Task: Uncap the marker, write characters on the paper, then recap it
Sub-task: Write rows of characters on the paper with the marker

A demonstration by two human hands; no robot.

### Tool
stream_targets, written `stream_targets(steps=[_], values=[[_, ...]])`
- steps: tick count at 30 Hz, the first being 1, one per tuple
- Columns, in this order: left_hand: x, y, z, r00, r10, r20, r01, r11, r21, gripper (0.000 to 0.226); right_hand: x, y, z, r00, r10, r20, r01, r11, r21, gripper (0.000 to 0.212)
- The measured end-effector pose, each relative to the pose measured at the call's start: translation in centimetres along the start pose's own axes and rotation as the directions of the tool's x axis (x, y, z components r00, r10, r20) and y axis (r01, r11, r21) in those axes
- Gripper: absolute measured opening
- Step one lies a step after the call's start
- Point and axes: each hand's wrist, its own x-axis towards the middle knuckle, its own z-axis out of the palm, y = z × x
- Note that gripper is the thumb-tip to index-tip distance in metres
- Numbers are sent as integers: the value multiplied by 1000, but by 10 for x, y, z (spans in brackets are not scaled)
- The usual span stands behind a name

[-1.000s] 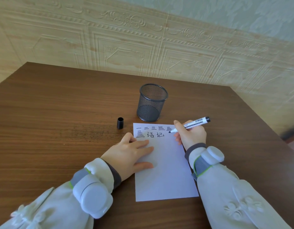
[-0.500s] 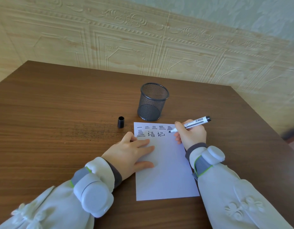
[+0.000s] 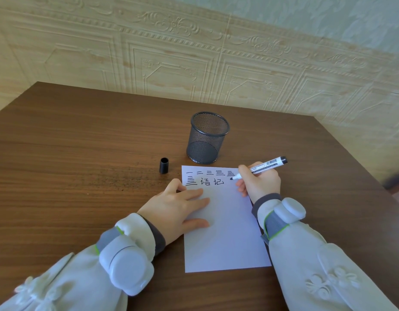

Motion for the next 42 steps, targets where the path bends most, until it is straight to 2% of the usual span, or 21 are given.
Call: stream_targets(steps=[5,11,18,26,32,42], values=[[0,2,-1,1000,1,4,-1,1000,5,57,-2,0,1,999,-36,41,39,997,-69,23],[0,1,1,1000,-1,0,1,1000,2,57,-4,-1,-2,998,-7,-66,2,997,-74,24],[-1,0,2,1000,7,-12,-7,1000,2,57,-1,0,0,999,-27,-24,28,1000,4,23],[0,1,2,1000,4,-5,-4,1000,7,57,-4,-2,1,1000,-30,-9,30,999,-17,23],[0,1,1,1000,3,8,-3,1000,7,57,-7,-8,-1,1000,-2,-10,1,994,-111,25],[0,1,1,1000,-1,5,1,1000,7,57,-8,-7,-2,1000,-12,-8,11,993,-119,27]])
